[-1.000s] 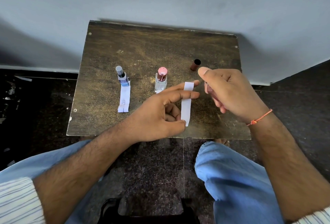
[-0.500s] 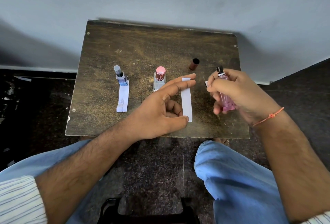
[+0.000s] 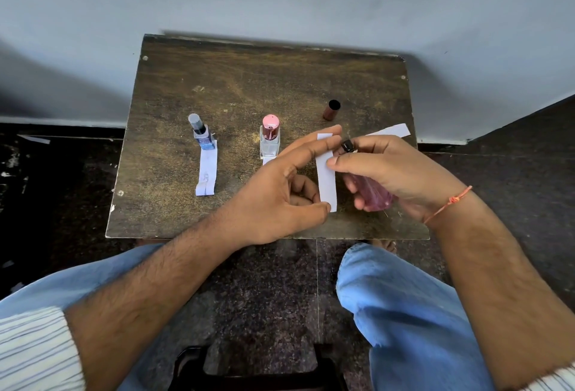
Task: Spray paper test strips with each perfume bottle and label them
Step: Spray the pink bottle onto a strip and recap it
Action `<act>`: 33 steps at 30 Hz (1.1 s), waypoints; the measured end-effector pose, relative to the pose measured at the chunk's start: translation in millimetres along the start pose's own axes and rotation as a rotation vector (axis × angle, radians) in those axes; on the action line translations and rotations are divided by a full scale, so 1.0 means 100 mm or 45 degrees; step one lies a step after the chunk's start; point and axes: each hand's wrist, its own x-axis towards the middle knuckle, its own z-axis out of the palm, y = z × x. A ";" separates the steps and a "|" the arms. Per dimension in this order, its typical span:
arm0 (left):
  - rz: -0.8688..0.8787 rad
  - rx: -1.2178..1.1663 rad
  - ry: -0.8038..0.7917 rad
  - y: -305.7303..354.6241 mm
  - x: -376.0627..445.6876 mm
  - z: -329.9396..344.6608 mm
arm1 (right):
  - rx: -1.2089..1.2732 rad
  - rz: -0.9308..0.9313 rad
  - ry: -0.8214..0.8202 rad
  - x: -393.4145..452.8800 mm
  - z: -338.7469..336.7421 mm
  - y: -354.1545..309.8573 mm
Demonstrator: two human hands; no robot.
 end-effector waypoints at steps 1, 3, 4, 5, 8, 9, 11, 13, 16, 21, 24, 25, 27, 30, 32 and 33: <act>-0.002 0.004 0.000 0.01 0.00 0.01 | 0.021 0.000 -0.007 0.00 0.01 0.00; -0.001 0.029 -0.005 0.02 -0.01 0.01 | 0.040 0.011 -0.011 0.02 0.01 0.01; 0.008 0.054 -0.005 0.02 -0.01 0.01 | 0.037 0.023 0.001 0.03 0.01 0.02; 0.023 0.094 0.002 0.02 -0.02 0.00 | 0.036 0.037 0.022 0.04 0.00 0.02; 0.074 0.396 0.076 0.03 -0.04 -0.02 | -0.052 0.048 0.135 0.10 -0.02 0.07; 0.093 0.575 0.122 0.04 -0.05 -0.01 | -0.108 0.049 0.184 0.12 -0.02 0.09; 0.121 0.880 0.209 0.07 -0.09 -0.01 | -0.171 0.062 0.250 0.17 0.00 0.12; 0.171 1.029 0.255 0.08 -0.12 -0.03 | -0.194 0.078 0.272 0.21 0.03 0.13; 0.181 1.092 0.190 0.07 -0.12 -0.04 | -0.265 0.092 0.306 0.26 0.04 0.17; 0.202 1.270 0.107 0.07 -0.15 0.01 | -0.394 0.066 0.339 0.27 0.05 0.17; 0.173 1.332 0.108 0.05 -0.17 0.00 | -0.484 0.008 0.355 0.26 0.07 0.15; 0.165 1.355 0.102 0.06 -0.17 0.00 | -0.514 -0.009 0.359 0.26 0.07 0.14; 0.130 1.423 0.066 0.05 -0.18 0.01 | -0.551 -0.025 0.365 0.26 0.07 0.14; 0.062 1.503 0.018 0.02 -0.18 0.03 | -0.574 -0.027 0.366 0.27 0.06 0.14; 0.016 1.534 0.000 0.01 -0.19 0.05 | -0.575 -0.024 0.364 0.27 0.07 0.14; 0.004 1.550 -0.002 0.01 -0.19 0.05 | -0.576 -0.022 0.363 0.26 0.07 0.14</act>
